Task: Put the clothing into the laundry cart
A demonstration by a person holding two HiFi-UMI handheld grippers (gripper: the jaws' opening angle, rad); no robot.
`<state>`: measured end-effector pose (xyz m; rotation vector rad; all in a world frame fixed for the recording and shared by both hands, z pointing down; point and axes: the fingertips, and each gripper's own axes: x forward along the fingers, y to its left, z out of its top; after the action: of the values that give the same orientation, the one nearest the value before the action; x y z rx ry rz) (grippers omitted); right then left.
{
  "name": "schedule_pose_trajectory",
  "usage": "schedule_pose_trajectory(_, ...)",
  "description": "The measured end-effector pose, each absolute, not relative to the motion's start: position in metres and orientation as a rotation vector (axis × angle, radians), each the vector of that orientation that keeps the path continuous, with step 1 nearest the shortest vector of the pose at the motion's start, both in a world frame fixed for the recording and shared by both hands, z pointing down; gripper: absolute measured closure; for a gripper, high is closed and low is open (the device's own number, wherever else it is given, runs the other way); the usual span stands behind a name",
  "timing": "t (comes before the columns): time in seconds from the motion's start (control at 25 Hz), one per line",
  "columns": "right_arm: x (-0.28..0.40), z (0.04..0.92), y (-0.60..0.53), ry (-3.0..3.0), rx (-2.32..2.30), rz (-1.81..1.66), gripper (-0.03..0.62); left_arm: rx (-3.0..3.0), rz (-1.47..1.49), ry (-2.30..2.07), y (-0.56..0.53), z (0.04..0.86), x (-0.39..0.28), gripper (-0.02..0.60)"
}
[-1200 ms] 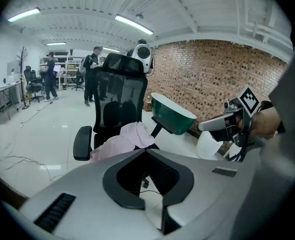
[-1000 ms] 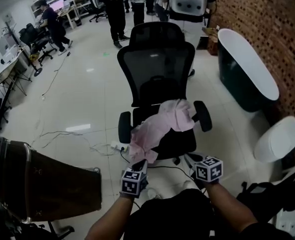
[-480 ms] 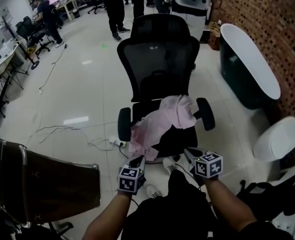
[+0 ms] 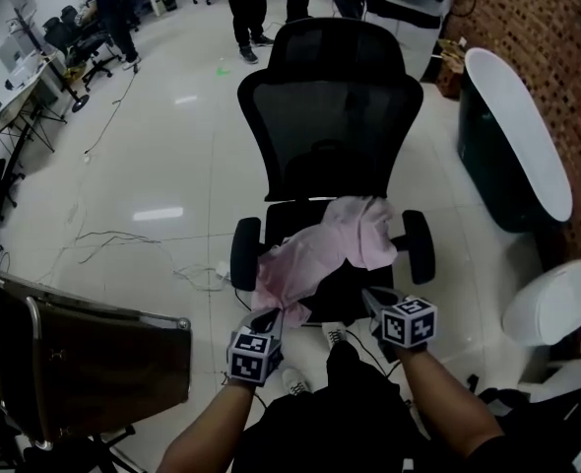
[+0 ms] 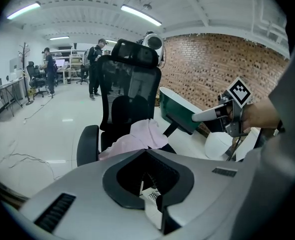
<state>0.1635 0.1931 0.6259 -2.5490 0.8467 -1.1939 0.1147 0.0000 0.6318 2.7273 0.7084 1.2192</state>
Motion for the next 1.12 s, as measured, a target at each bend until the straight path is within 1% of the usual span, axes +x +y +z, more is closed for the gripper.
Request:
schedule_pose_trajectory(0.32, 0.219, 0.670, 0.210, 0.851, -2.507, -1.290, 0.577, 2.699, 1.267, 0.635, 0.021, 0.654, 0.169, 0.581)
schedule_pose_trajectory(1.12, 0.313, 0.764, 0.232, 0.775, -2.435, -1.434, 0.572, 2.622, 1.353, 0.518, 0.050, 0.728, 0.253, 0.581)
